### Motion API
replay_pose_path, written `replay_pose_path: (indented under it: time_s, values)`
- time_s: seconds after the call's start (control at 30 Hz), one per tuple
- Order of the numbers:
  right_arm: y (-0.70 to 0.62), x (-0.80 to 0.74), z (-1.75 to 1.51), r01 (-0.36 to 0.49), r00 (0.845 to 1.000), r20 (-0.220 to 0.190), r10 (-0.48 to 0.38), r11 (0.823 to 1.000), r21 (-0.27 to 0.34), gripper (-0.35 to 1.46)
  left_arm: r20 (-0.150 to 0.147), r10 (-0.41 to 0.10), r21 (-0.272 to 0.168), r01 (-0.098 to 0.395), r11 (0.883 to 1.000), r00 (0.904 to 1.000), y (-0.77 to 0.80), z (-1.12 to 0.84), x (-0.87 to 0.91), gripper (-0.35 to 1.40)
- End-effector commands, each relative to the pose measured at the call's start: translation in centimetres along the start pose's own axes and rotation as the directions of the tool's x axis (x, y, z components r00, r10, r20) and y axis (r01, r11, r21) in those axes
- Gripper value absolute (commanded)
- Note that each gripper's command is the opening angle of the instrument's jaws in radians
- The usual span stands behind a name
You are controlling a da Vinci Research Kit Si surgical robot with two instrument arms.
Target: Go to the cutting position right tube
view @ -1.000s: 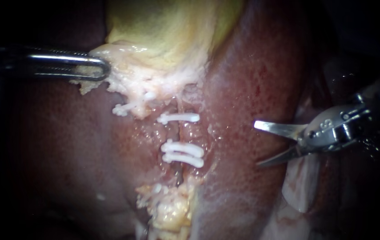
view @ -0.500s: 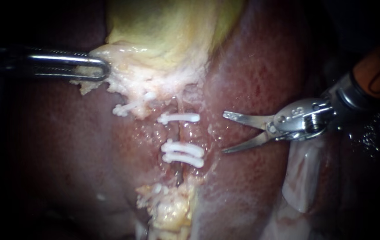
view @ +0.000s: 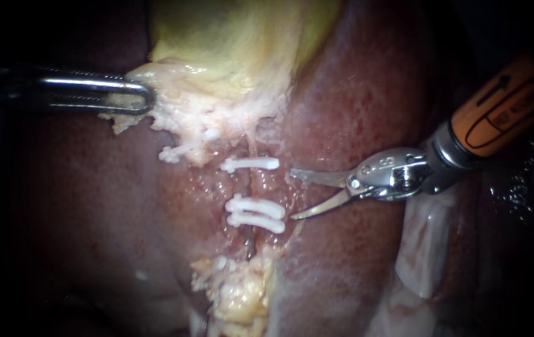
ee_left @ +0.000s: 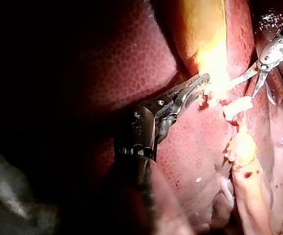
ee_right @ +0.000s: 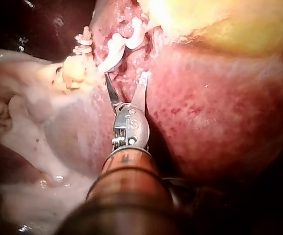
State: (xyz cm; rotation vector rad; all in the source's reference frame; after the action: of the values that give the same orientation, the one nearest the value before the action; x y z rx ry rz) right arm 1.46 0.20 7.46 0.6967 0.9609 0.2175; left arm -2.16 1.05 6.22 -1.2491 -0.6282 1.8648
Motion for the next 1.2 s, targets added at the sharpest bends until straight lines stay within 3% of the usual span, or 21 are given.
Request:
replay_pose_path:
  time_s: [0.03, 0.3, 0.83, 1.2]
  values:
    - [0.00, 0.02, 0.02, -0.008, 1.000, -0.016, 0.008, 1.000, 0.009, 1.45, 0.000, 0.000, 0.000, 0.000, 1.000, 1.0000, 0.00, 0.00, 0.00, -0.35]
    - [0.03, 0.14, 0.19, -0.066, 0.994, -0.083, 0.072, 0.995, 0.072, 1.43, 0.000, 0.000, 0.001, 0.000, 1.000, 1.0000, 0.01, 0.00, 0.00, -0.35]
    - [0.03, 0.24, 0.61, -0.135, 0.984, -0.102, 0.147, 0.985, 0.112, 1.40, 0.000, 0.000, 0.001, 0.000, 1.000, 1.0000, 0.02, 0.01, 0.00, -0.35]
    - [-0.15, 0.47, 0.64, -0.126, 0.968, -0.185, 0.169, 0.967, 0.222, 1.31, 0.000, -0.001, 0.002, 0.001, 1.000, 1.0000, 0.02, 0.01, 0.01, -0.35]
